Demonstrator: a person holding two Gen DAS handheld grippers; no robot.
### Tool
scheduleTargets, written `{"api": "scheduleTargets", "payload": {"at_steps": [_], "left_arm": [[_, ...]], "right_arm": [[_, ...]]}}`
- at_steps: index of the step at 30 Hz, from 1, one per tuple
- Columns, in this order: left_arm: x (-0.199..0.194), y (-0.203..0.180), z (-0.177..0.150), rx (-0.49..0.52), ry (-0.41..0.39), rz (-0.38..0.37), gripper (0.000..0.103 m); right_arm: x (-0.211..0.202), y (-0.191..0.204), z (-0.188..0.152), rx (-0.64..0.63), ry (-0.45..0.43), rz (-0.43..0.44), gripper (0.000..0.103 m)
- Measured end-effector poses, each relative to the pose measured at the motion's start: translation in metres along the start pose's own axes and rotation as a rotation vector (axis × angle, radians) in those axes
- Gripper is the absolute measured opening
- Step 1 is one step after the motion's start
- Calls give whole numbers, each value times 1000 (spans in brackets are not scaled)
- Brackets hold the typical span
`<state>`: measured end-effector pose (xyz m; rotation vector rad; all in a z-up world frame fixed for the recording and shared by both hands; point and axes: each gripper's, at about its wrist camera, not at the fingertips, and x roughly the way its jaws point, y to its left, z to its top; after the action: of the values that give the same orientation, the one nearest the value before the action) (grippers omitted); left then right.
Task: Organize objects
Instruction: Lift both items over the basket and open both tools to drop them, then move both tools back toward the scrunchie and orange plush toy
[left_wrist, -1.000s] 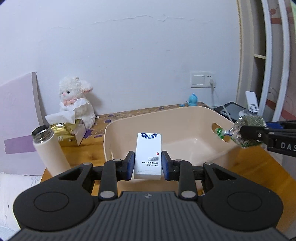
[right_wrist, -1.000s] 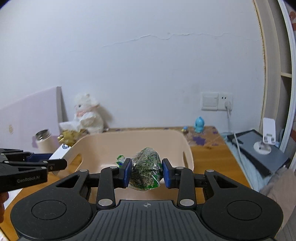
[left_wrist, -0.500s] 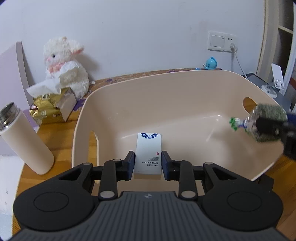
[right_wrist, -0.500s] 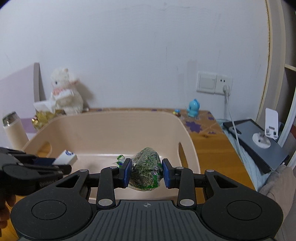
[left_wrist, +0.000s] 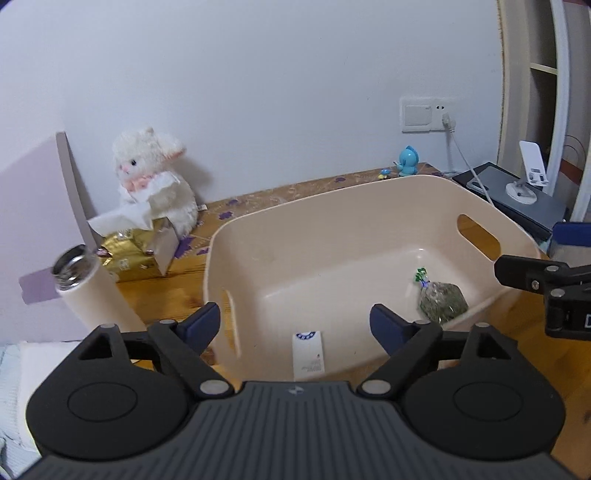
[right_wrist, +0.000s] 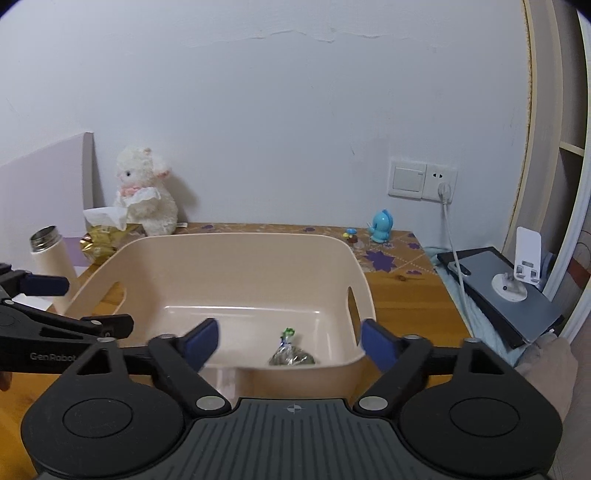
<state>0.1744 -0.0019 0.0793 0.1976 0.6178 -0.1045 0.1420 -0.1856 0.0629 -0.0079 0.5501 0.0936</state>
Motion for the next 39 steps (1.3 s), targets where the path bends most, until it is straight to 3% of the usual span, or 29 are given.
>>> {"api": "scheduleTargets", "payload": {"at_steps": [3, 9, 23, 27, 33, 36, 39], "left_arm": [[-15, 5, -9, -3, 1, -7, 93], [-29, 16, -37, -4, 42, -20, 93], [-3, 22, -104, 33, 145, -76, 93], [13, 20, -114, 50, 161, -92, 93], [30, 17, -123, 67, 145, -134, 91], [36, 15, -125, 71, 141, -156, 83], [36, 17, -123, 43, 139, -214, 62]], "right_arm": [[-16, 2, -6, -4, 0, 9, 99], [-34, 13, -28, -43, 47, 26, 103], [-13, 39, -103, -96, 274, 94, 103], [-8, 43, -111, -99, 306, 112, 102], [3, 50, -120, -118, 352, 138, 91], [8, 53, -124, -124, 369, 148, 85], [9, 55, -124, -120, 366, 169, 72]]}}
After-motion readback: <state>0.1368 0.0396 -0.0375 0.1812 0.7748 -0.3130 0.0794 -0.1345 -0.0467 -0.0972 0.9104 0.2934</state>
